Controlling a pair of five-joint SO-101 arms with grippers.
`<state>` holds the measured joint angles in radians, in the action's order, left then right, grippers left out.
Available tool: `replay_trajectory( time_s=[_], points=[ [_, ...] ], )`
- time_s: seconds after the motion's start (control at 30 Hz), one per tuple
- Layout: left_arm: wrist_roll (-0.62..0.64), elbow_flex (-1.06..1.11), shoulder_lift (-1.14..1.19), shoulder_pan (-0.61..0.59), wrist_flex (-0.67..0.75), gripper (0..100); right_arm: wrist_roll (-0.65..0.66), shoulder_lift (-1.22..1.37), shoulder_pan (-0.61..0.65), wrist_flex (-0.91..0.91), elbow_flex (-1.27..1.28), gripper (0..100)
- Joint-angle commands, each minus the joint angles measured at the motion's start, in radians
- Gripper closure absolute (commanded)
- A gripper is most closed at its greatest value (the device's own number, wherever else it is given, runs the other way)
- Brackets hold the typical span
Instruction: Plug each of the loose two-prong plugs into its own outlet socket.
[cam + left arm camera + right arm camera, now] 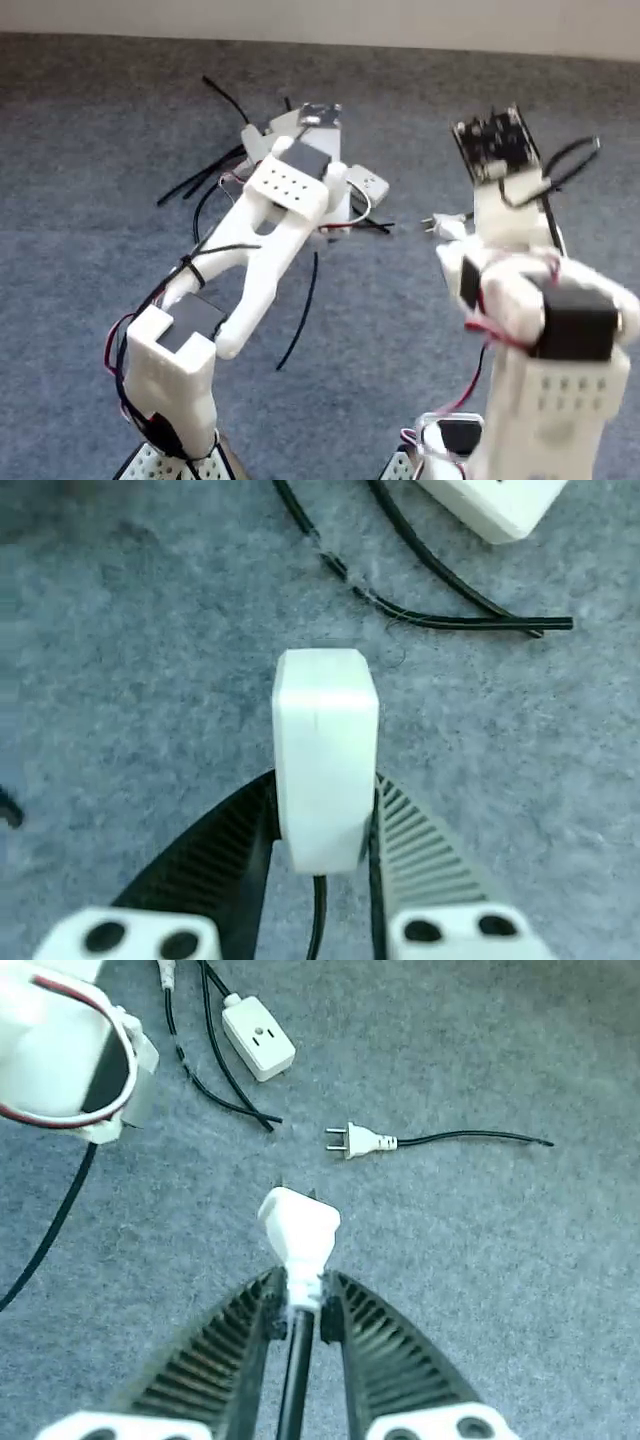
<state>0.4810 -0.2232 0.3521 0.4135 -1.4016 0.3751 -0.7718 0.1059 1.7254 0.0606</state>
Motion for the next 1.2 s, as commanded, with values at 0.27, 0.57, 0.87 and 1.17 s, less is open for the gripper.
replay_trajectory(
  time_s=[0.27,0.57,0.87,1.17],
  points=[
    [-0.080,0.143,0.004,0.068,0.230,99,-0.009,-0.237,-0.010,0.035,0.194,96.2],
    [0.012,-0.097,0.202,0.143,0.196,97,-0.005,-0.255,-0.292,-0.140,0.344,96.2],
    [0.175,-0.157,0.211,0.277,0.104,99,-0.002,-0.257,-0.332,-0.162,0.374,96.2],
    [0.207,-0.179,0.191,0.338,-0.035,99,-0.002,-0.257,-0.332,-0.162,0.374,96.2]
  ],
)
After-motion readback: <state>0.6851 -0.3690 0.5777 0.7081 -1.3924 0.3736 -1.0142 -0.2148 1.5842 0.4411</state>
